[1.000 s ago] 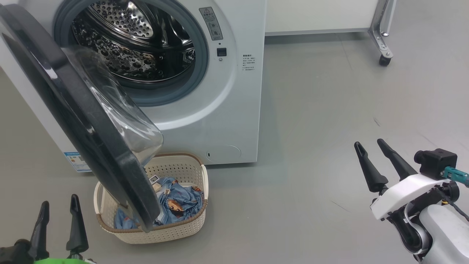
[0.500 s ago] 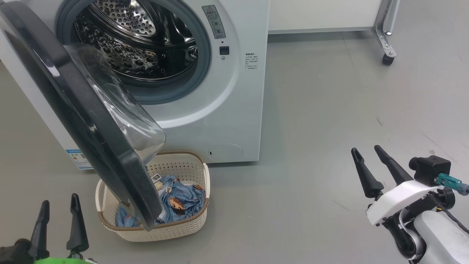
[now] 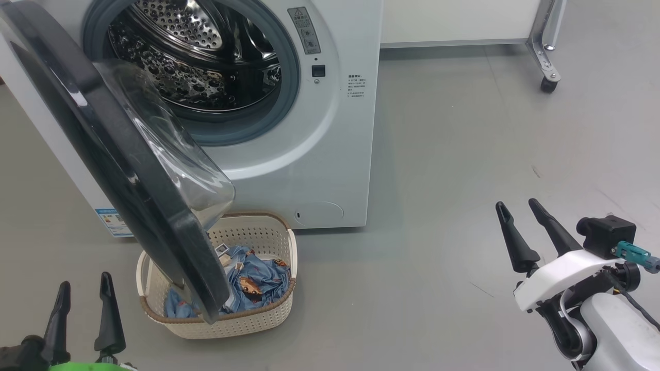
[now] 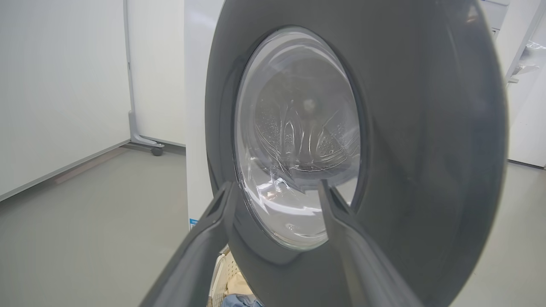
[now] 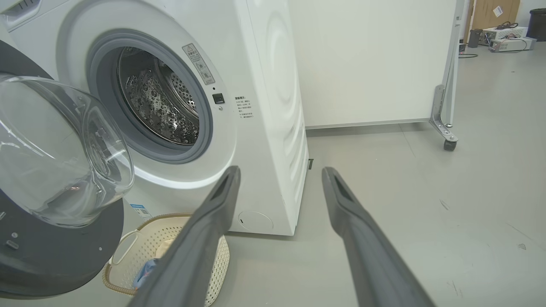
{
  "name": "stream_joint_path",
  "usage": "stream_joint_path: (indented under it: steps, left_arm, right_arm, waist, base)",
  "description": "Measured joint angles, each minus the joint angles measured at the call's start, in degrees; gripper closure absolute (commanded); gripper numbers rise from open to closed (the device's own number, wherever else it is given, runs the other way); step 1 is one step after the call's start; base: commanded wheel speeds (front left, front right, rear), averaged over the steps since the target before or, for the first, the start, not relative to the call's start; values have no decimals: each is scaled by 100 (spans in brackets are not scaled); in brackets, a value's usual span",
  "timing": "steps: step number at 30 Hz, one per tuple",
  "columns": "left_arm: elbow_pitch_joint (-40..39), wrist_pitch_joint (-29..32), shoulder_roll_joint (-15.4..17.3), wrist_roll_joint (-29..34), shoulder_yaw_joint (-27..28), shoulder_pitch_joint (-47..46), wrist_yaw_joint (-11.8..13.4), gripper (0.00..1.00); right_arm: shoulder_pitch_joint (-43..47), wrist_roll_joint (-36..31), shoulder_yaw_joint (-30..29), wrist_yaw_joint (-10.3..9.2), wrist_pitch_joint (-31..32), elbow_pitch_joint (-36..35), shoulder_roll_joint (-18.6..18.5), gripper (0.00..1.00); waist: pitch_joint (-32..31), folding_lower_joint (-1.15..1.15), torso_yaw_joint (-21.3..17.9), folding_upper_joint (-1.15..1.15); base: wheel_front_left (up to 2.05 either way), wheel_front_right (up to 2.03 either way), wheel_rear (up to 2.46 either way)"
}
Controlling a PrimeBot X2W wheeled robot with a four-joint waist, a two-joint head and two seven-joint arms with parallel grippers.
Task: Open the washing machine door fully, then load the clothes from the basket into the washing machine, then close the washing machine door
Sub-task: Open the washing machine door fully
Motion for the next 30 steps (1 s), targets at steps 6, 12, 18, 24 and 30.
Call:
stream_joint_path:
  steps: [6,12,18,24,30]
  left_arm:
    - [0,0,0,0,2,-1,0,0]
    - [0,0,-1,1,4,-1,0,0]
    - [-1,0,-2,1,5,-2,0,58]
    - [-14,0,-9,0,4,-10,0,100]
    - [-199,0,-10,1,2,-105,0,100]
  right_arm:
    - [1,-65,-69,1,-8,0,45,0]
    - [8,-126,-123,3,-8,0,110,0]
    - [101,-145,-172,8,-8,8,155,0]
    - [101,-241,-226,9,-9,8,181,0]
    - [102,-289,-257,20,-9,14,223,0]
  waist:
    - [0,0,14,0]
    - [1,0,19,0]
    - [4,0,21,0]
    - [10,0,18,0]
    - [12,0,14,0]
  base:
    - [0,0,0]
    - [0,0,0]
    - [0,0,0]
    - [0,0,0]
    - [0,0,0]
